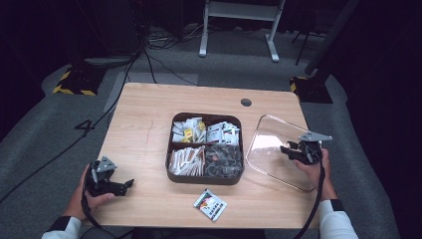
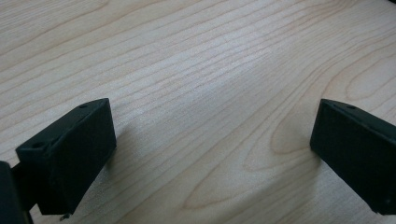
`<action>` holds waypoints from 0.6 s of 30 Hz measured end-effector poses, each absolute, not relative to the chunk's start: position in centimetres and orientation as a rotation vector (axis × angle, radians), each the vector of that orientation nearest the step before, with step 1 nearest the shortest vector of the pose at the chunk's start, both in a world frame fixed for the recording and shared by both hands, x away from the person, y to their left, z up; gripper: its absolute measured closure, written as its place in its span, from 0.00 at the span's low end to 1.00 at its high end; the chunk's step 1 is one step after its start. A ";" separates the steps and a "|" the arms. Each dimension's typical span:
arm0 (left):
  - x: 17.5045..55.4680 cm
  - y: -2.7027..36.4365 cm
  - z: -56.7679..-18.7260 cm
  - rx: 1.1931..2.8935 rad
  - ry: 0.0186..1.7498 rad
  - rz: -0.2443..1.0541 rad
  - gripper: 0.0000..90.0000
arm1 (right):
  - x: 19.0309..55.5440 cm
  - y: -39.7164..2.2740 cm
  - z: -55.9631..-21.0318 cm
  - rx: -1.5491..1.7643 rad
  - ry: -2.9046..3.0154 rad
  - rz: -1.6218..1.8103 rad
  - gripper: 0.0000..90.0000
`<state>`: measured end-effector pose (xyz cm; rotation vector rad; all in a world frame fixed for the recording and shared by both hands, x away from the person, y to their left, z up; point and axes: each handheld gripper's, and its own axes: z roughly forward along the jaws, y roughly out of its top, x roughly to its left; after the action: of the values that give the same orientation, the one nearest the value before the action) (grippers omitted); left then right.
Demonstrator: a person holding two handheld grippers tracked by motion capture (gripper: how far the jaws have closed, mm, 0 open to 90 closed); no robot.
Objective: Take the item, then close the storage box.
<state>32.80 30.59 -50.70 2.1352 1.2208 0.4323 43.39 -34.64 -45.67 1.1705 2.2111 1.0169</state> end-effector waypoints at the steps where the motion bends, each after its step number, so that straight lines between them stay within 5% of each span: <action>1: 32.8 30.6 -50.7 2.136 1.220 0.432 0.00 | 43.3 -34.8 -45.4 1.169 2.200 1.018 0.65; 18: 32.8 30.6 -50.7 2.139 1.221 0.433 0.01 | 43.3 -34.9 -41.1 1.136 2.128 1.069 0.65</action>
<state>32.83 30.59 -50.68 2.1388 1.2211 0.4328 43.34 -34.94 -41.10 1.1363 2.1282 1.0694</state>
